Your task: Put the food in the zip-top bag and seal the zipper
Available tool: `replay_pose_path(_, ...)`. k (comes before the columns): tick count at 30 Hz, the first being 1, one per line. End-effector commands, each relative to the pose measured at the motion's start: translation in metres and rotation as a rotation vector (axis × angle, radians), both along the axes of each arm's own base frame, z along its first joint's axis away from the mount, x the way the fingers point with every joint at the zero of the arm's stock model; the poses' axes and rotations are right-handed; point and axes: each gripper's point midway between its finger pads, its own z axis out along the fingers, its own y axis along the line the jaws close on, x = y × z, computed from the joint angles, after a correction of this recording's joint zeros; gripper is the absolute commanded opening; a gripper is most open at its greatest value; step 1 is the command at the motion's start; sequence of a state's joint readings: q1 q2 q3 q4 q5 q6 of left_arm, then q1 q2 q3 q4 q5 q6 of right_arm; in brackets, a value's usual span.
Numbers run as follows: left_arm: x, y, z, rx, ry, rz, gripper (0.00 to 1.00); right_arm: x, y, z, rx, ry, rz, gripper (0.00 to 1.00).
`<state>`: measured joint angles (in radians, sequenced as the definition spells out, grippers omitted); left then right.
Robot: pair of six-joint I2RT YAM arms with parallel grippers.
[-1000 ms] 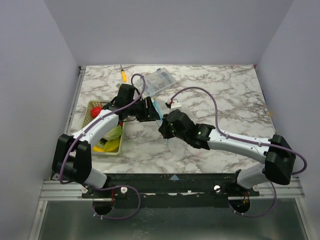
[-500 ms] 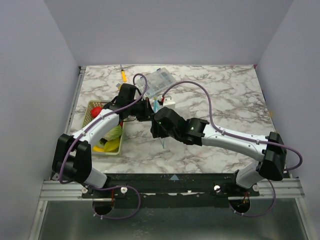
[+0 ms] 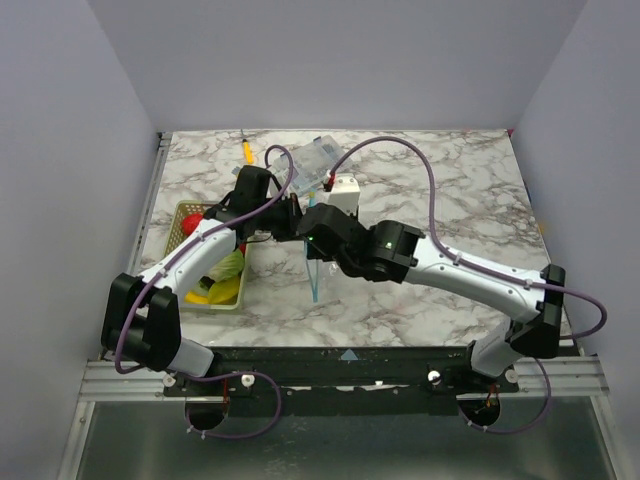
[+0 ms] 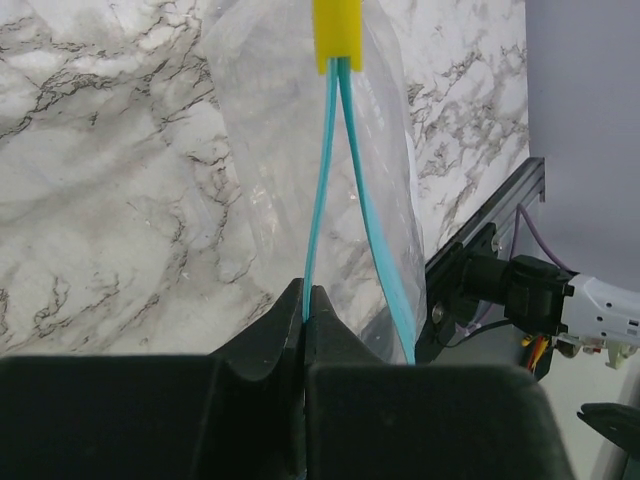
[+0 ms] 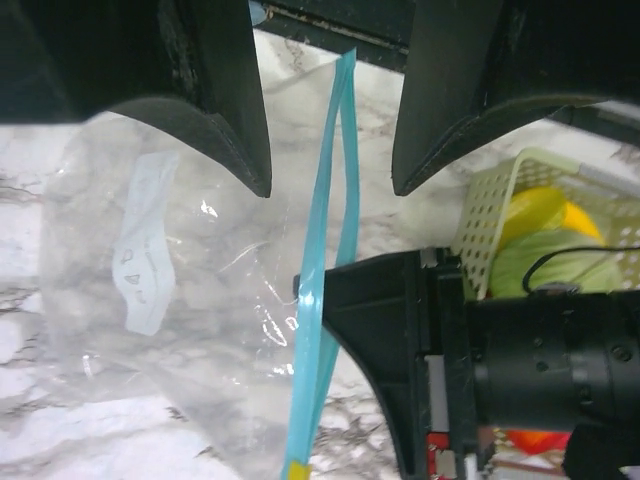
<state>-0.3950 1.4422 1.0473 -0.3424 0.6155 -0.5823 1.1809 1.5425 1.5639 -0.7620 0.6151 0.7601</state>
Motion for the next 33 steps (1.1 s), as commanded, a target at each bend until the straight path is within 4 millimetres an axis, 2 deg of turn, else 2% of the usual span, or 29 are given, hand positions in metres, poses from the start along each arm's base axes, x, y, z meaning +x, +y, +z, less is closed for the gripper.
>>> replay_pose_path(1, -0.002, -0.004, 0.020, -0.027, -0.046, -0.022, 0.00, 0.013, -0.032, -0.021, -0.268, -0.068, -0.198, 0.53)
replay_pose_path(5, -0.003, -0.006, 0.020, -0.042, -0.034, -0.027, 0.00, 0.019, -0.027, -0.029, -0.372, -0.104, -0.257, 0.48)
replay_pose_path(9, -0.004, -0.007, 0.021, -0.049, -0.035, -0.030, 0.00, 0.025, -0.022, -0.048, -0.448, -0.110, -0.296, 0.48)
replay_pose_path(12, -0.004, -0.007, 0.023, -0.052, -0.039, -0.031, 0.00, 0.029, -0.024, -0.055, -0.489, -0.132, -0.341, 0.47)
replay_pose_path(15, -0.005, -0.006, 0.023, -0.050, -0.041, -0.029, 0.00, 0.033, -0.029, -0.058, -0.529, -0.166, -0.379, 0.39)
replay_pose_path(16, -0.004, -0.006, 0.024, -0.050, -0.045, -0.028, 0.00, 0.034, -0.031, -0.058, -0.538, -0.176, -0.390, 0.32)
replay_pose_path(17, -0.004, -0.006, 0.023, -0.047, -0.044, -0.026, 0.00, 0.035, -0.033, -0.056, -0.541, -0.193, -0.402, 0.19)
replay_pose_path(19, -0.003, -0.004, 0.022, -0.033, -0.048, -0.022, 0.00, 0.035, -0.040, -0.051, -0.522, -0.215, -0.426, 0.02)
replay_pose_path(24, 0.007, 0.010, 0.023, 0.079, -0.095, 0.011, 0.00, 0.033, -0.079, -0.023, -0.454, -0.304, -0.497, 0.01)
replay_pose_path(27, 0.000, 0.011, 0.019, 0.081, -0.094, 0.009, 0.00, 0.036, -0.095, -0.018, -0.422, -0.314, -0.510, 0.01)
replay_pose_path(31, -0.012, 0.005, 0.017, 0.069, -0.068, -0.022, 0.01, 0.042, -0.089, -0.027, -0.347, -0.260, -0.402, 0.01)
replay_pose_path(33, -0.017, 0.007, 0.016, 0.066, -0.068, -0.022, 0.08, 0.041, -0.082, -0.028, -0.278, -0.237, -0.338, 0.01)
